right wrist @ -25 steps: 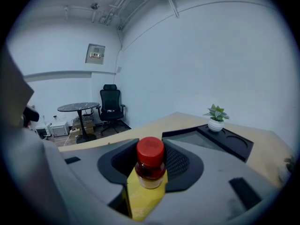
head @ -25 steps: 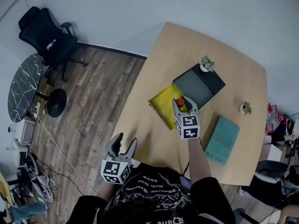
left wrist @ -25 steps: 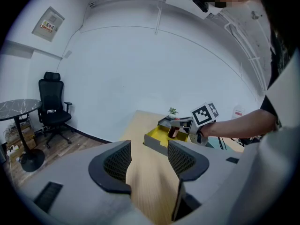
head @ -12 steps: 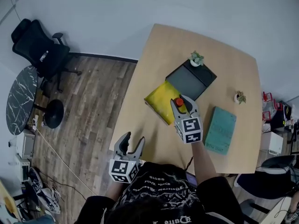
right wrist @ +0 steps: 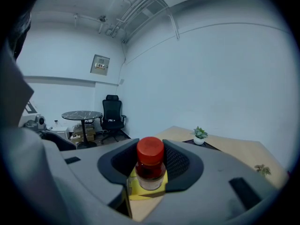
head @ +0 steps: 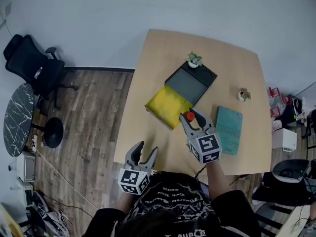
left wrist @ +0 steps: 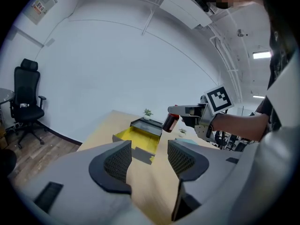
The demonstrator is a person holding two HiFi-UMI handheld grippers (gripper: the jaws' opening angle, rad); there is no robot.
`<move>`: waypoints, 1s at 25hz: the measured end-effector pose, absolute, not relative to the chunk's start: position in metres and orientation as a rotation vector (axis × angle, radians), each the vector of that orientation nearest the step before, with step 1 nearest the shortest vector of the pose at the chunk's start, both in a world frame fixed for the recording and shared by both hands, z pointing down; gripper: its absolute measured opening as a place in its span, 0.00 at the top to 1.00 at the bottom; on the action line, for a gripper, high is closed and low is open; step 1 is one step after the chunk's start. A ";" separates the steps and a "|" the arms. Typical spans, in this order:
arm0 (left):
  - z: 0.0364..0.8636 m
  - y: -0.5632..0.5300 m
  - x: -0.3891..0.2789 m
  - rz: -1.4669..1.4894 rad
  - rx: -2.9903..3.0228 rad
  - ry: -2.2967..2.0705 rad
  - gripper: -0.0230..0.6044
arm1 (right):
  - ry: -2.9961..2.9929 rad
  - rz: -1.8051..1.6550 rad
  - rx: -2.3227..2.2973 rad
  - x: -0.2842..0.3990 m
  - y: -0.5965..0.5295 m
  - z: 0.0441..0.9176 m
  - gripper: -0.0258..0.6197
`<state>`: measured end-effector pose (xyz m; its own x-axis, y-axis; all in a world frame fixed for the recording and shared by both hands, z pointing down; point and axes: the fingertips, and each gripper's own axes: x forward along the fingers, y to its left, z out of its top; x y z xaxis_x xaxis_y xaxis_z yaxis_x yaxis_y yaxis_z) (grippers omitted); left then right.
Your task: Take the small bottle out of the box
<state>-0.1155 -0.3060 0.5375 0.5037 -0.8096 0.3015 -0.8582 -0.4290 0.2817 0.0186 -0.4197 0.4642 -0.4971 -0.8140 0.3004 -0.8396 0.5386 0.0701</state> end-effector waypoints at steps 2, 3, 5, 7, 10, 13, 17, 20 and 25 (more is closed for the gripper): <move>0.535 -0.304 -0.110 0.164 2.368 -1.355 0.57 | -2.475 0.132 1.401 0.025 -0.408 0.463 0.72; 0.534 -0.302 -0.107 0.164 2.376 -1.339 0.57 | -2.470 0.138 1.414 0.028 -0.402 0.463 0.72; 0.533 -0.298 -0.103 0.168 2.391 -1.312 0.57 | -2.461 0.151 1.440 0.033 -0.389 0.463 0.72; 0.532 -0.296 -0.099 0.170 2.404 -1.293 0.57 | -2.449 0.161 1.464 0.039 -0.377 0.465 0.72; 0.529 -0.294 -0.093 0.166 2.425 -1.276 0.57 | -2.434 0.171 1.503 0.048 -0.362 0.467 0.72; 0.526 -0.291 -0.088 0.157 2.447 -1.267 0.57 | -2.424 0.165 1.541 0.058 -0.347 0.468 0.72; 0.521 -0.284 -0.080 0.187 2.503 -1.256 0.57 | -2.407 0.165 1.592 0.070 -0.328 0.471 0.72; 0.518 -0.281 -0.073 0.184 2.535 -1.230 0.57 | -2.404 0.189 1.621 0.075 -0.313 0.478 0.72; 0.520 -0.277 -0.068 0.168 2.534 -1.216 0.57 | -2.388 0.269 1.685 0.083 -0.289 0.497 0.72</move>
<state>-0.0682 -0.2771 0.5198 0.6299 -0.7376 0.2433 -0.7759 -0.5841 0.2383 0.0832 -0.2891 0.4975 -0.3262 -0.9056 0.2710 -0.9432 0.3309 -0.0298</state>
